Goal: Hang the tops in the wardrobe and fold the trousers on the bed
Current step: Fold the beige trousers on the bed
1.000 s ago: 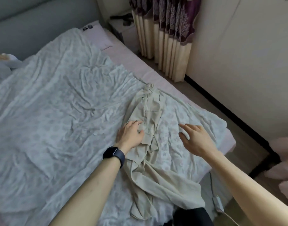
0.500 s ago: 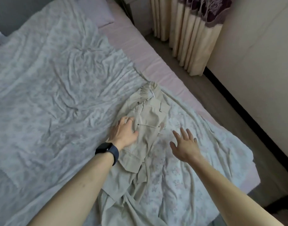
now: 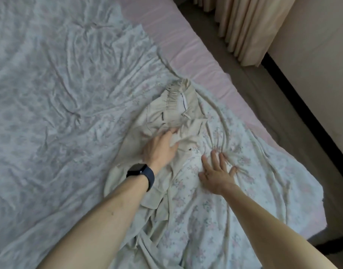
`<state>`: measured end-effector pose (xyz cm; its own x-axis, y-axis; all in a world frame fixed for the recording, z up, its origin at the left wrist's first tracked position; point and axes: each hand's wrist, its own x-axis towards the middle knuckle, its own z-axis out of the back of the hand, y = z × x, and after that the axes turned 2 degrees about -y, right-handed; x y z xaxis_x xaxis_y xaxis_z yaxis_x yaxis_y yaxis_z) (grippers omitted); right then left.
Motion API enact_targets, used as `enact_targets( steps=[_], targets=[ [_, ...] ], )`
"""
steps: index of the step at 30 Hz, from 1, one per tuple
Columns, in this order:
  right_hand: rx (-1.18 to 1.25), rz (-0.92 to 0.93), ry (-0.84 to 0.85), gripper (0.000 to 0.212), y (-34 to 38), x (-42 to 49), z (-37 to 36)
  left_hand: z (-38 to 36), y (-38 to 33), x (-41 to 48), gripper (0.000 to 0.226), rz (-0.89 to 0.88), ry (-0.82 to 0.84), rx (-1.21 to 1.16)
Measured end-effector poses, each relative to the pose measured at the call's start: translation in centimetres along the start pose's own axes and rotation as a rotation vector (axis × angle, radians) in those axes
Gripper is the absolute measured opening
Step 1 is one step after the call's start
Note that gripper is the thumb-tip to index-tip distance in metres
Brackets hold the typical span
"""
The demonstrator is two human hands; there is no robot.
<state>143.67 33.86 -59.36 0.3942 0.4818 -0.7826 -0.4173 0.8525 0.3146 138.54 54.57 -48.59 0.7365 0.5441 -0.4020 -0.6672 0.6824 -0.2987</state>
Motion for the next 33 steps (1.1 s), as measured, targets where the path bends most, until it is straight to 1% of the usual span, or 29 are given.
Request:
enact_targets(
  steps=[2, 3, 4, 5, 7, 8, 9, 10, 11, 12, 13, 15, 16, 17, 19, 21, 23, 24, 26, 28, 30, 32, 33],
  targets=[
    [0.066, 0.011, -0.032, 0.068, 0.2, -0.9, 0.4, -1.2, -0.6, -3.6, 0.049, -0.102, 0.008, -0.035],
    [0.151, 0.004, -0.057, 0.070, 0.2, -1.3, 1.0, -2.0, -0.8, -5.1, 0.052, -0.132, 0.017, -0.038],
    [0.278, -0.007, -0.095, 0.073, 0.1, -2.0, 1.8, -2.4, -1.1, -6.5, 0.054, -0.142, 0.038, -0.038],
    [0.445, -0.042, -0.141, 0.070, 0.2, -3.1, 2.8, -2.7, -1.5, -7.9, 0.055, -0.148, 0.052, -0.034],
    [0.867, -0.156, -0.220, 0.053, 0.6, -6.3, 4.3, -3.0, -2.6, -10.5, 0.057, -0.159, 0.062, -0.044],
    [1.082, -0.188, -0.211, 0.050, 0.8, -8.4, 5.0, -3.1, -3.3, -12.0, 0.057, -0.173, 0.061, -0.069],
    [1.265, -0.182, -0.160, 0.053, 0.9, -10.0, 5.4, -3.5, -3.8, -13.1, 0.055, -0.183, 0.047, -0.096],
    [1.400, -0.159, -0.095, 0.058, 0.9, -11.5, 5.4, -4.0, -4.2, -14.1, 0.052, -0.185, 0.050, -0.112],
    [1.474, -0.132, -0.051, 0.059, 0.9, -12.9, 5.2, -4.5, -4.5, -15.0, 0.050, -0.191, 0.050, -0.124],
    [1.503, -0.130, -0.051, 0.053, 0.7, -14.0, 4.5, -4.8, -5.0, -16.0, 0.050, -0.200, 0.068, -0.137],
    [1.509, -0.140, -0.094, 0.045, 0.6, -14.7, 3.7, -4.9, -5.6, -16.9, 0.052, -0.199, 0.125, -0.154],
    [1.414, -0.202, -0.285, 0.033, -0.2, -15.6, 1.6, -4.6, -6.4, -18.0, 0.054, -0.191, 0.289, -0.177],
    [1.373, -0.248, -0.356, 0.028, -0.8, -15.7, 0.6, -4.6, -6.4, -18.3, 0.054, -0.181, 0.353, -0.171],
    [1.372, -0.287, -0.386, 0.024, -1.1, -15.8, -0.2, -4.4, -6.3, -18.3, 0.053, -0.187, 0.397, -0.131],
    [1.472, -0.337, -0.366, 0.022, -1.0, -16.5, -0.6, -3.9, -6.1, -18.3, 0.054, -0.241, 0.424, -0.042],
    [1.568, -0.316, -0.278, 0.017, -0.3, -17.2, -0.3, -3.2, -5.9, -18.2, 0.063, -0.308, 0.399, 0.015],
    [1.571, -0.233, -0.187, 0.014, 0.7, -18.0, 0.2, -2.6, -5.8, -18.1, 0.071, -0.300, 0.332, 0.003],
    [1.566, -0.184, -0.145, 0.016, 1.0, -18.2, 0.4, -2.3, -5.7, -18.0, 0.070, -0.293, 0.286, -0.008],
    [1.525, -0.069, -0.056, 0.022, 1.5, -18.7, 1.2, -1.2, -5.5, -17.7, 0.056, -0.307, 0.138, -0.038],
    [1.466, 0.022, 0.003, 0.030, 1.9, -19.4, 2.2, 0.7, -5.1, -17.3, 0.041, -0.278, 0.007, -0.104],
    [1.448, 0.067, 0.017, 0.035, 2.6, -20.1, 3.4, 3.3, -4.2, -16.9, 0.034, -0.227, -0.058, -0.163],
    [1.402, 0.118, -0.002, 0.031, 3.9, -21.1, 4.8, 7.0, -2.9, -17.2, 0.030, -0.168, -0.131, -0.227],
    [1.391, 0.116, -0.028, 0.029, 4.1, -21.2, 4.9, 8.4, -2.3, -17.3, 0.027, -0.135, -0.175, -0.267]
  ],
)
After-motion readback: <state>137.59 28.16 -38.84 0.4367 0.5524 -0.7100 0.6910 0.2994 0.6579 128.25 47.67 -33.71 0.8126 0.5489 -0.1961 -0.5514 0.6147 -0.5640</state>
